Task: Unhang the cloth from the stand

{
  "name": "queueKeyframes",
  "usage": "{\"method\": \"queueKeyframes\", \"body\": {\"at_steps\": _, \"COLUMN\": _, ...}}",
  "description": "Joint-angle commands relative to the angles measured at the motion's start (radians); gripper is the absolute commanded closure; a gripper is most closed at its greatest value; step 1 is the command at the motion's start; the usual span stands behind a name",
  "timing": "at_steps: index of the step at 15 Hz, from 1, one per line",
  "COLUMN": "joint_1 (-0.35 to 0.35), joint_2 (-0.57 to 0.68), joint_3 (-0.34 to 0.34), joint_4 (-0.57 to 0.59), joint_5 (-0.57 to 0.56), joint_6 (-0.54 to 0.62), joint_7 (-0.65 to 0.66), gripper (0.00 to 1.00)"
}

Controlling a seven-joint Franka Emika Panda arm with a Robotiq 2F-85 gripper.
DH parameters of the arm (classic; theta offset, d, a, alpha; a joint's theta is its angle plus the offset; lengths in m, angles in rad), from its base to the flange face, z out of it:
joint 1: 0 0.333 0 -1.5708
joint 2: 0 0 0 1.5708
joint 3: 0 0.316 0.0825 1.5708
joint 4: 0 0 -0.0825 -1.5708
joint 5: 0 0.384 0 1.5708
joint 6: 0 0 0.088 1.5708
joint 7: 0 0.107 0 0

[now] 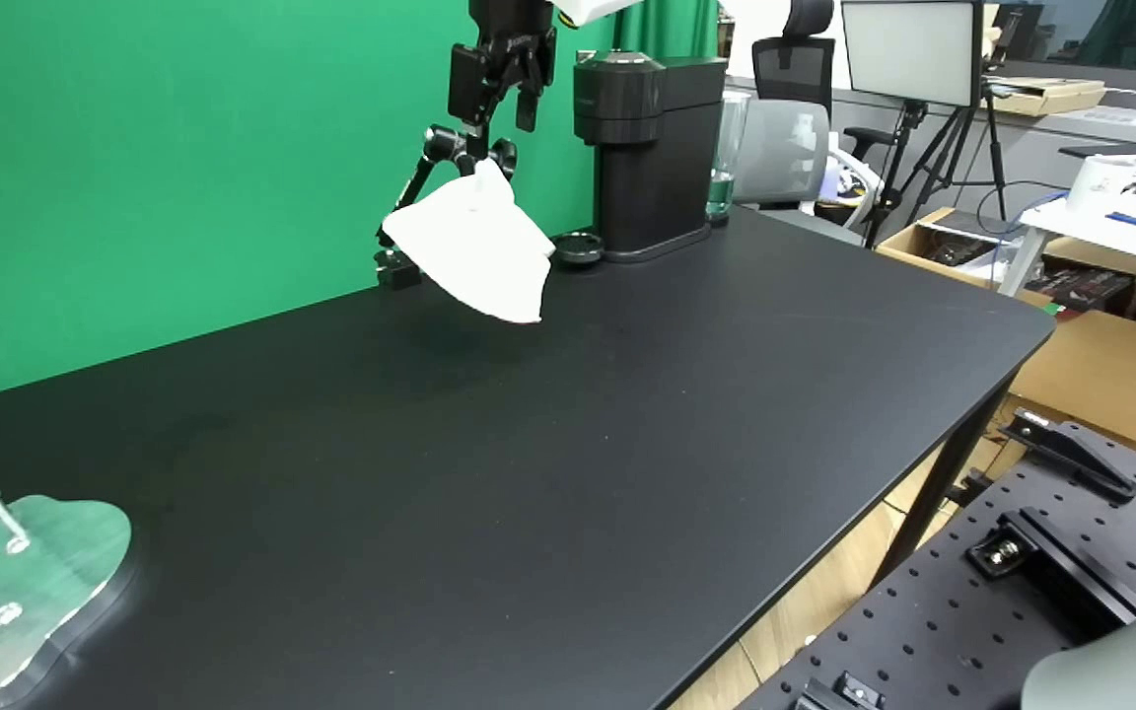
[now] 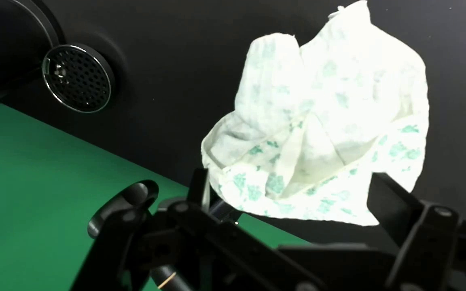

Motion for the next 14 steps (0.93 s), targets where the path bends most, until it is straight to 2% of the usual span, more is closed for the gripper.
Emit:
{"method": "queueKeyframes", "body": {"at_steps": 1, "joint_1": 0.006, "joint_2": 0.050, "joint_3": -0.015, "joint_4": 0.057, "joint_5": -0.039, "joint_6": -0.017, "joint_7": 0.123, "gripper": 0.00}}
{"method": "queueKeyframes", "body": {"at_steps": 5, "joint_1": 0.019, "joint_2": 0.089, "joint_3": -0.022, "joint_4": 0.084, "joint_5": -0.079, "joint_6": -0.029, "joint_7": 0.237, "gripper": 0.00}}
{"method": "queueKeyframes", "body": {"at_steps": 6, "joint_1": 0.020, "joint_2": 0.097, "joint_3": -0.021, "joint_4": 0.088, "joint_5": -0.082, "joint_6": -0.028, "joint_7": 0.258, "gripper": 0.25}}
{"method": "queueKeyframes", "body": {"at_steps": 7, "joint_1": 0.022, "joint_2": 0.104, "joint_3": -0.021, "joint_4": 0.092, "joint_5": -0.083, "joint_6": -0.027, "joint_7": 0.274, "gripper": 0.26}}
{"method": "queueKeyframes", "body": {"at_steps": 14, "joint_1": 0.031, "joint_2": 0.122, "joint_3": -0.015, "joint_4": 0.107, "joint_5": -0.061, "joint_6": -0.032, "joint_7": 0.342, "gripper": 0.75}}
